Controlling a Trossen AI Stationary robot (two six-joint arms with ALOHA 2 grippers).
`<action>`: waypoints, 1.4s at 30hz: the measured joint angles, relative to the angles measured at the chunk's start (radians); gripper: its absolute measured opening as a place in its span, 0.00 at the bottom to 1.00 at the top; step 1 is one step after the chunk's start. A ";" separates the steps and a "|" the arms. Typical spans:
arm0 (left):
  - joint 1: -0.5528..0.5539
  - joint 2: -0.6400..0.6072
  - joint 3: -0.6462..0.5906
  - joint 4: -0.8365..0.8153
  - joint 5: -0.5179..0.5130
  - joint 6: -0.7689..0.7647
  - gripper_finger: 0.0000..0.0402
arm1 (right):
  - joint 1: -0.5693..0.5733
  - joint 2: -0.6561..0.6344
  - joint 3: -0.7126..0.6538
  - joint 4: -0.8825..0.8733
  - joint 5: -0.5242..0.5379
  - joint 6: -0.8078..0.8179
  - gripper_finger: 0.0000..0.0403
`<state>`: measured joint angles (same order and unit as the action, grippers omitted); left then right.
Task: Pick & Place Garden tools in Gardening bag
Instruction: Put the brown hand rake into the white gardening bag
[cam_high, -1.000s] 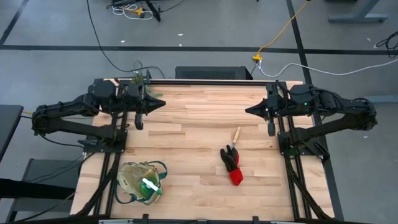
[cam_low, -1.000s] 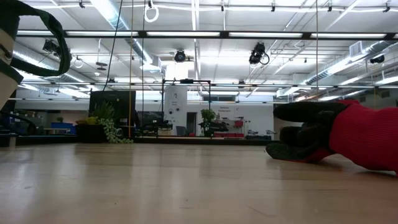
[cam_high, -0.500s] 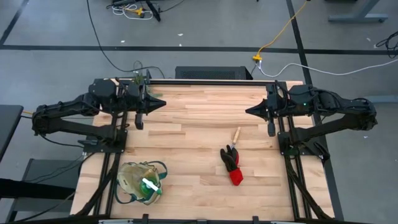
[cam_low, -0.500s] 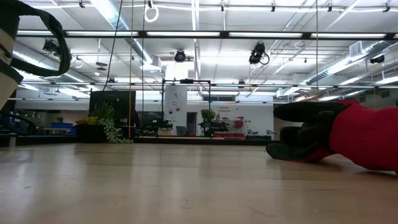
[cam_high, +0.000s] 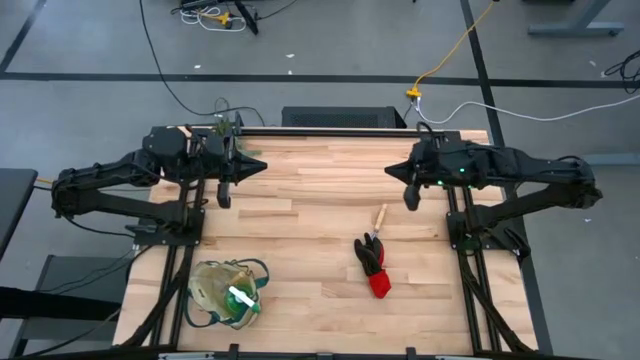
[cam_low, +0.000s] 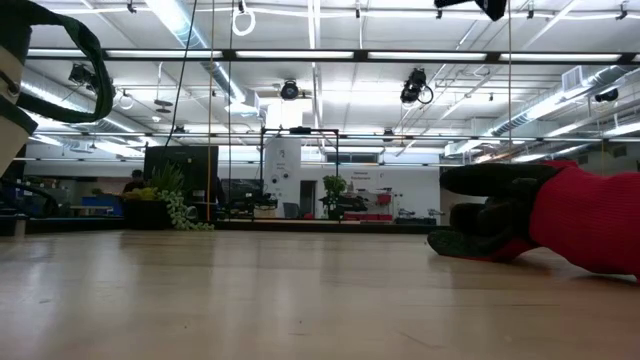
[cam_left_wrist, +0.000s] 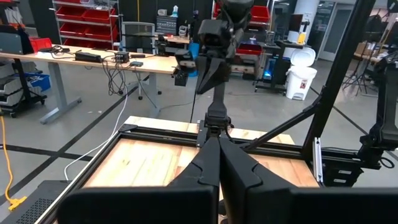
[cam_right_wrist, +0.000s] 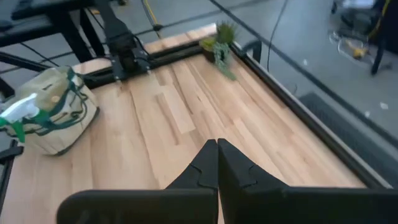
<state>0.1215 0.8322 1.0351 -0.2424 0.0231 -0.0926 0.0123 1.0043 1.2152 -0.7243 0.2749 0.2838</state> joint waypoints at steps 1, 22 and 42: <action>0.000 0.000 0.000 0.000 0.000 0.000 0.02 | -0.005 0.010 0.000 -0.001 -0.001 0.015 0.00; 0.000 0.000 0.000 -0.003 0.000 0.000 0.01 | -0.065 0.055 0.000 -0.002 -0.003 0.051 0.00; 0.000 0.000 0.000 -0.003 -0.103 0.012 0.08 | -0.065 0.055 0.000 -0.002 -0.058 0.051 0.00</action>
<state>0.1215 0.8322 1.0348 -0.2455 -0.0797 -0.0802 -0.0528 1.0592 1.2152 -0.7265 0.2165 0.3353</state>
